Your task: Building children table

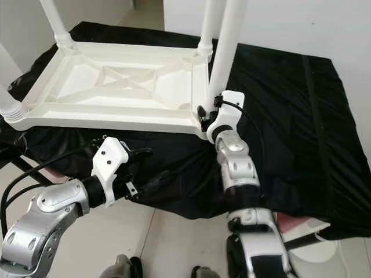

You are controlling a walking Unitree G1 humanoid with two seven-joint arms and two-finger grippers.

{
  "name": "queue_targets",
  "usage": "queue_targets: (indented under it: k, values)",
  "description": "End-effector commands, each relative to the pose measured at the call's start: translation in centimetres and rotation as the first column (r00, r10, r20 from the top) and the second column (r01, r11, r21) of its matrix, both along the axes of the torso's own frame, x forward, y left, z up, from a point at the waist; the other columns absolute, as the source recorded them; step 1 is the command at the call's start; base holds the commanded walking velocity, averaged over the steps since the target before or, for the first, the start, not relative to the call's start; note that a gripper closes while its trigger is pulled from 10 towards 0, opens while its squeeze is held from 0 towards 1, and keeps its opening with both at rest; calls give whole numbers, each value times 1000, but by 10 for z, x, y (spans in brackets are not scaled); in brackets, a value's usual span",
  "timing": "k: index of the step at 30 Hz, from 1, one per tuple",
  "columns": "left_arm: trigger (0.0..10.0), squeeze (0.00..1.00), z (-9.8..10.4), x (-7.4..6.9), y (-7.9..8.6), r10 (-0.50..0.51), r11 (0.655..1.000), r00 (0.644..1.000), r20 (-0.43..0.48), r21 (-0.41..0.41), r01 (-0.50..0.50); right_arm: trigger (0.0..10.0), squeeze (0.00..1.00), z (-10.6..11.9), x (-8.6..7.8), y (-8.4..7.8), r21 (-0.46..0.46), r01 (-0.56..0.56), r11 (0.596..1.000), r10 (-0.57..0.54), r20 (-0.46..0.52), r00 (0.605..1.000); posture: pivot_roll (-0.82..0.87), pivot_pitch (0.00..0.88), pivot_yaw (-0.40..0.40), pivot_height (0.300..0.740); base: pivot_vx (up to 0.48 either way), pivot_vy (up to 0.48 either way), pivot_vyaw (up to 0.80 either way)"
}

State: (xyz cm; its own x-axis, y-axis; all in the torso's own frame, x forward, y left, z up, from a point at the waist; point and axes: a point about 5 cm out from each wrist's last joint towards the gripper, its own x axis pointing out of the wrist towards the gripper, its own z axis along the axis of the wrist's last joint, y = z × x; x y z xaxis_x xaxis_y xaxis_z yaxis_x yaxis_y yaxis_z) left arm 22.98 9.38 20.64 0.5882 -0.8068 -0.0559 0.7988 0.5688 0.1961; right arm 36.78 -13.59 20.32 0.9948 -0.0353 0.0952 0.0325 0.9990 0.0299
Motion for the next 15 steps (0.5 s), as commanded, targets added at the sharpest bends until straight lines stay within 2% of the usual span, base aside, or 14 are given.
queue_targets:
  k: [1, 2, 5, 9, 10, 11, 13, 14, 15]
  values:
    - [10000, 0, 1, 1, 0, 68, 998, 998, 12, -13, -68, 0, 0, -30, -7, -25, 67, 181, 981, -172, -120, 978, -7, 188, 28, 740, 0, 0, 0]
    - [10000, 0, 1, 1, 0, 68, 998, 998, 12, -14, -68, 0, 0, -32, -12, -22, 101, 243, 965, -233, -106, 967, -7, 186, 29, 740, 0, 0, 0]
    - [10000, 0, 1, 2, 0, 68, 998, 998, 12, -15, -68, 0, 0, -31, -19, -17, 129, 308, 943, -295, -111, 949, -6, 186, 28, 740, 0, 0, 0]
    - [10000, 0, 2, 2, 0, 70, 997, 997, 14, -16, -70, 0, 0, -28, -22, -5, 110, 256, 960, -244, -108, 964, -2, 186, 28, 740, 0, 0, 0]
    - [10000, 0, 2, 2, 1, 72, 997, 997, 14, -17, -72, 3176, 0, -26, -21, 3, 96, 199, 975, -190, -100, 977, -2, 184, 27, 740, 0, 0, 0]
    - [10000, 0, 2, 2, 1, 74, 997, 997, 15, -19, -74, 10000, 0, -22, -20, 11, 81, 117, 990, -111, -76, 991, -5, 186, 25, 740, 0, 0, 0]
    - [10000, 0, 3, 3, 1, 77, 997, 997, 15, -25, -76, 10000, 0, -12, -19, 21, 46, 4, 999, -3, -14, 1000, -6, 185, 26, 740, 0, 0, 0]
    - [10000, 0, 3, 3, 1, 77, 997, 997, 15, -25, -76, 10000, 0, -11, -20, 21, 41, -2, 999, 3, -5, 1000, -6, 185, 26, 740, 0, 0, 0]
    - [10000, 0, 3, 3, 1, 77, 997, 997, 15, -26, -76, 10000, 1000, -10, -20, 21, 33, 3, 999, -3, 0, 1000, -8, 186, 25, 740, 0, 0, 0]
